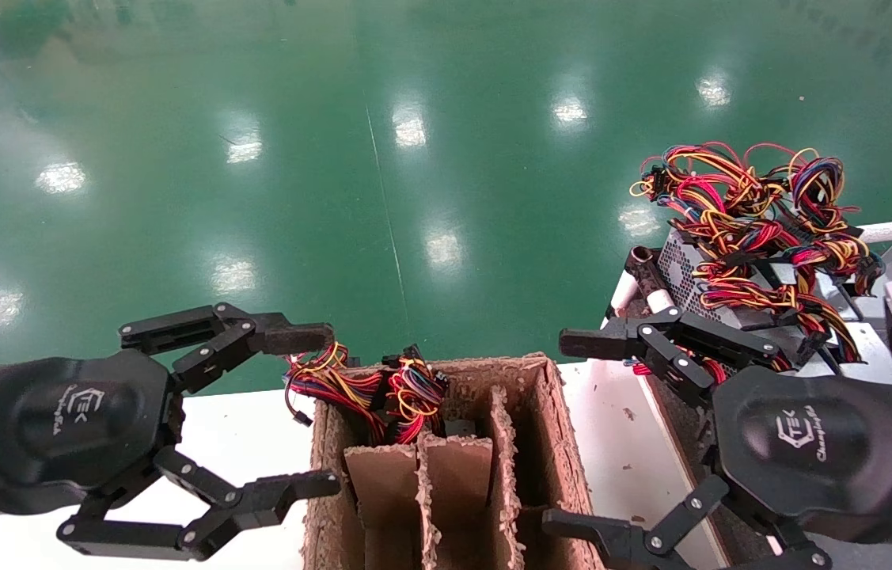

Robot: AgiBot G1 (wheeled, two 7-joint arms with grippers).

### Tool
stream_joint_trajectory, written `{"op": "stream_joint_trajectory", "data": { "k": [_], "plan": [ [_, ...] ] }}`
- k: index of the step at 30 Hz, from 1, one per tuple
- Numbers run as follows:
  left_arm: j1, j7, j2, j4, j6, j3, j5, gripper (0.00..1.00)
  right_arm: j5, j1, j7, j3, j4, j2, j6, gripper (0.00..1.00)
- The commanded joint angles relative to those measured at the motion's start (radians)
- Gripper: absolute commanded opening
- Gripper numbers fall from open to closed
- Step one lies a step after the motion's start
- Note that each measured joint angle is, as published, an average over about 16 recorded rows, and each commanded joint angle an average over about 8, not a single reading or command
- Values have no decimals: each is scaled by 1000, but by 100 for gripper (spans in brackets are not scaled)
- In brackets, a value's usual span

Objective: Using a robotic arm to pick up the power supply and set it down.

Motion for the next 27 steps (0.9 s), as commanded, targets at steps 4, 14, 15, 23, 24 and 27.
{"op": "stream_joint_trajectory", "data": {
  "k": [4, 14, 15, 23, 24, 27],
  "plan": [
    [0, 0, 0, 0, 0, 0, 0, 0, 0, 0, 0, 0, 0, 0, 0, 100],
    [0, 0, 0, 0, 0, 0, 0, 0, 0, 0, 0, 0, 0, 0, 0, 100],
    [0, 0, 0, 0, 0, 0, 0, 0, 0, 0, 0, 0, 0, 0, 0, 100],
    [0, 0, 0, 0, 0, 0, 0, 0, 0, 0, 0, 0, 0, 0, 0, 100],
    [0, 0, 0, 0, 0, 0, 0, 0, 0, 0, 0, 0, 0, 0, 0, 100],
    [0, 0, 0, 0, 0, 0, 0, 0, 0, 0, 0, 0, 0, 0, 0, 100]
  ]
}}
